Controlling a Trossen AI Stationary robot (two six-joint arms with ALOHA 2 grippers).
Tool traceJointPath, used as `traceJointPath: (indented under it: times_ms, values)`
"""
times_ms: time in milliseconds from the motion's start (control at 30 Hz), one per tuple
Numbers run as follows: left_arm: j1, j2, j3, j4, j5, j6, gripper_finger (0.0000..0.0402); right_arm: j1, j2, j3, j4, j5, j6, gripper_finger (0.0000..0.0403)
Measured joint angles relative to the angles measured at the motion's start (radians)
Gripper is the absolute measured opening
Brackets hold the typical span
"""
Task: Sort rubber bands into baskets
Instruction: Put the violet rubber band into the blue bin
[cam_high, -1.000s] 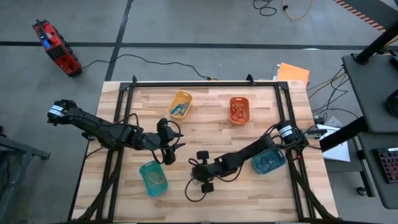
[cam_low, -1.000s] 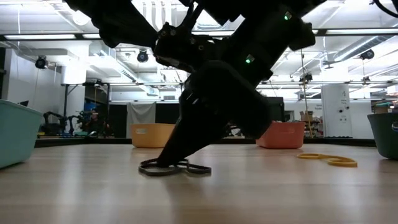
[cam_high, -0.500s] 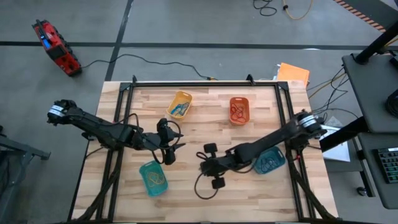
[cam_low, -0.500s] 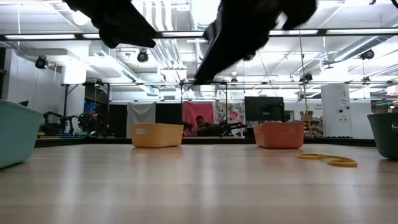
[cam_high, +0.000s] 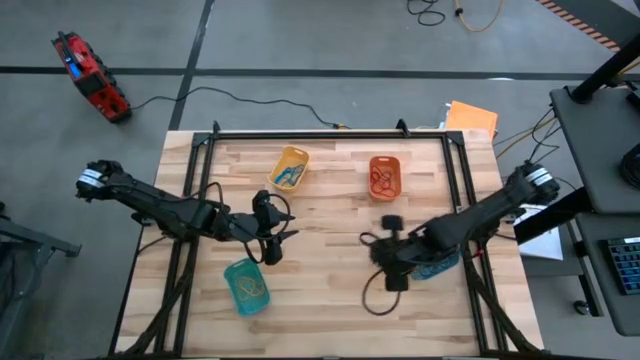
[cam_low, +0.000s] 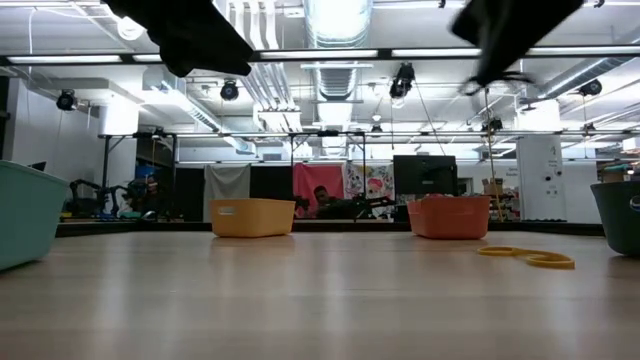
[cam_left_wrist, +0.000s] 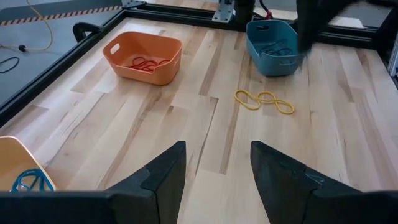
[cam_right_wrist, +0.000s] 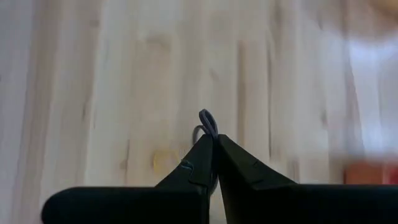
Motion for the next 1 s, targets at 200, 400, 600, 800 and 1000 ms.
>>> traceJointPath:
  times_ms: [200,400,600,800,1000]
  values:
    - [0.0,0.0,0.0,0.0,-0.001,0.028,0.0165,0.052,-0.115,-0.026,-0.22,0.032,0.288,0.0012]
    - [0.0,0.0,0.0,0.0,-0.031,0.053,0.0165,0.098,-0.182,-0.05,-0.348,0.043,0.473,0.0012]
    - [0.0,0.0,0.0,0.0,-0.078,0.064,0.0165,0.111,-0.199,-0.125,-0.45,-0.034,0.648,0.0012]
    - [0.001,0.0,0.0,0.0,-0.079,0.08,0.0165,0.111,-0.199,-0.212,-0.478,-0.185,0.73,0.0012]
    - [0.005,0.0,0.0,0.0,-0.125,0.08,0.0165,0.111,-0.2,-0.258,-0.475,-0.2,0.751,0.0012]
